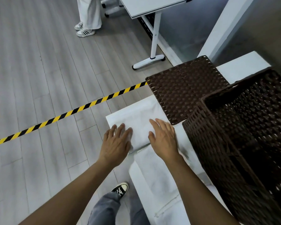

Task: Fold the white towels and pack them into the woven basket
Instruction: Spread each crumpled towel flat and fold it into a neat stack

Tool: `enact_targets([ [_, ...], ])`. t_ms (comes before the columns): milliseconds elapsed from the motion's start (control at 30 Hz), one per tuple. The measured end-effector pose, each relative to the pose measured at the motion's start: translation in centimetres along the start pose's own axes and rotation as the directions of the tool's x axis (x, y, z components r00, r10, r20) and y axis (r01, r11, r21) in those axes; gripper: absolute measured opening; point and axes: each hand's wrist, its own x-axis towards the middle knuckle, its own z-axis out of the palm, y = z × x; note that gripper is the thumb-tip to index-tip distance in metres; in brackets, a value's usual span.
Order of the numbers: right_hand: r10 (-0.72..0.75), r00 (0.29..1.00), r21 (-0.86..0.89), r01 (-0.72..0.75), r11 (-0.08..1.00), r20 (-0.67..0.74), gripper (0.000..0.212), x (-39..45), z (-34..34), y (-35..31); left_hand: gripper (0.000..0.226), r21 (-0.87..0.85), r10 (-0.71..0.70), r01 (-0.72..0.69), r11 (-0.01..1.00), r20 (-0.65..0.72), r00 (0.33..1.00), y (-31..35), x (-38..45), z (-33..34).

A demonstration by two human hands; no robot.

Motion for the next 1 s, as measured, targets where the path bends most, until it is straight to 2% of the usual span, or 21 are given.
enact_targets([
  [133, 0.032, 0.999, 0.027, -0.031, 0.999, -0.02, 0.051, -0.9, -1.7, -1.7, 0.046, -0.06, 0.052, -0.055, 0.997, -0.047, 0.998, -0.2, 0.1, -2.0],
  [267, 0.137, 0.985, 0.057, -0.131, 0.99, -0.106, 0.05, -2.3, -4.0, -3.7, 0.042, -0.088, 0.164, -0.175, 0.981, -0.12, 0.979, 0.7, 0.0, -5.7],
  [500, 0.253, 0.921, 0.088, -0.237, 0.967, -0.296, 0.044, -5.9, -8.3, -7.5, 0.037, -0.107, 0.371, -0.413, 0.904, -0.281, 0.885, 1.7, -1.3, -11.0],
  [700, 0.383, 0.804, 0.093, -0.385, 0.918, -0.455, 0.045, -11.4, -11.9, -8.8, 0.032, -0.115, 0.555, -0.624, 0.773, -0.356, 0.752, 4.3, -2.8, -12.8],
  [1000, 0.58, 0.557, 0.185, -0.607, 0.773, -0.594, 0.047, -23.6, -14.9, -7.1, 0.033, -0.106, 0.764, -0.84, 0.532, -0.367, 0.53, 12.6, -7.3, -12.9],
])
